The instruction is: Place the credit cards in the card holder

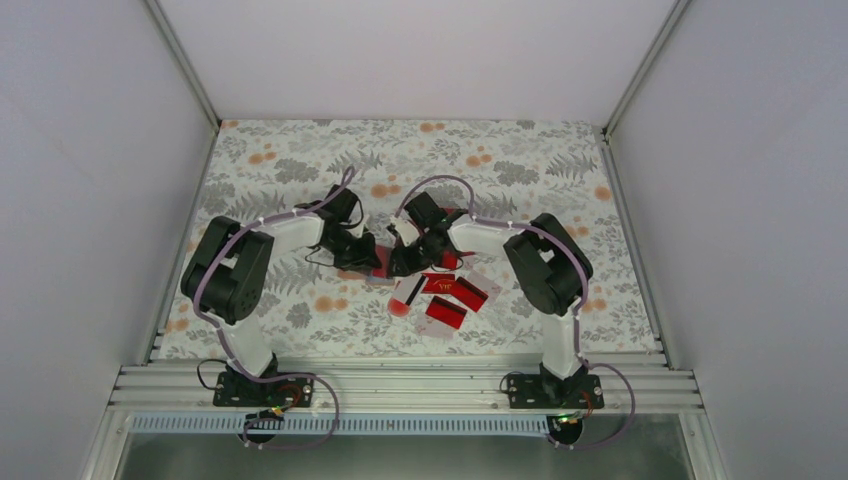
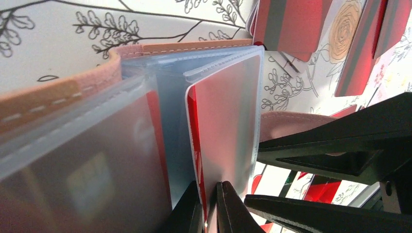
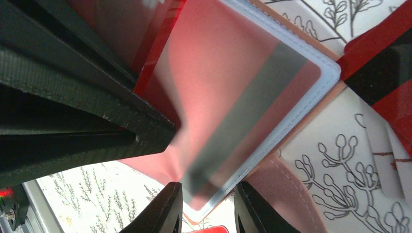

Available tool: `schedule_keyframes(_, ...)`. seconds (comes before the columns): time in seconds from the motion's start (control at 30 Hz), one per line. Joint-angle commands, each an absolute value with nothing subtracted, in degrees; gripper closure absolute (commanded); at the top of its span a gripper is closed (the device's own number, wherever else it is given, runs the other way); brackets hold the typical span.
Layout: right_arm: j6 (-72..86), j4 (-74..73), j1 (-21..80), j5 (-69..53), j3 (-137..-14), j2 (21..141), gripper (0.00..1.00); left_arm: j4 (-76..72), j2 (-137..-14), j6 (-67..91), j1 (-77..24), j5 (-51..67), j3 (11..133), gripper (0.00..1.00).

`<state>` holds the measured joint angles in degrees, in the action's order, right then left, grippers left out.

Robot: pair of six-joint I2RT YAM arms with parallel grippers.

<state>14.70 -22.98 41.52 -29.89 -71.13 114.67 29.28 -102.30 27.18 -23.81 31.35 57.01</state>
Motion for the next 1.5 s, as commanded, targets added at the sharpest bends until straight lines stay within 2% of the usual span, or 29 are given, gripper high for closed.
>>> schedule_keyframes(0.0,13.23,-20.98,40.32,-30.25,-71.64,112.24,0.71,26.56,-104.77,26.6,-25.82,32.46,56.7,0.98)
schedule_keyframes(0.2,13.41,-23.11,37.02,-31.28,-71.27,109.09,0.63,25.11,-102.68,26.14,-24.74,34.6,55.06,0.98)
schedule_keyframes(0.43,15.63,-20.8,33.17,-42.85,-69.06,105.66,0.5,16.99,-99.91,27.59,-22.74,43.33,49.87,0.98)
schedule_keyframes(0.63,16.77,-19.17,31.93,-50.62,-68.2,107.01,0.46,9.19,-98.52,28.42,-21.49,50.58,46.63,0.98)
schedule_keyframes(0.87,17.05,-19.54,31.37,-53.41,-68.12,109.23,0.38,3.01,-96.96,29.72,-19.58,55.49,43.62,0.98)
schedule_keyframes(1.2,16.08,-19.19,30.34,-54.77,-66.8,110.9,0.37,-4.58,-94.9,31.14,-17.33,62.56,40.01,0.98)
schedule_keyframes(1.47,14.86,-19.6,30.2,-57.78,-68.38,113.63,0.37,-4.64,-94.18,30.61,-16.85,65.21,41.61,0.97)
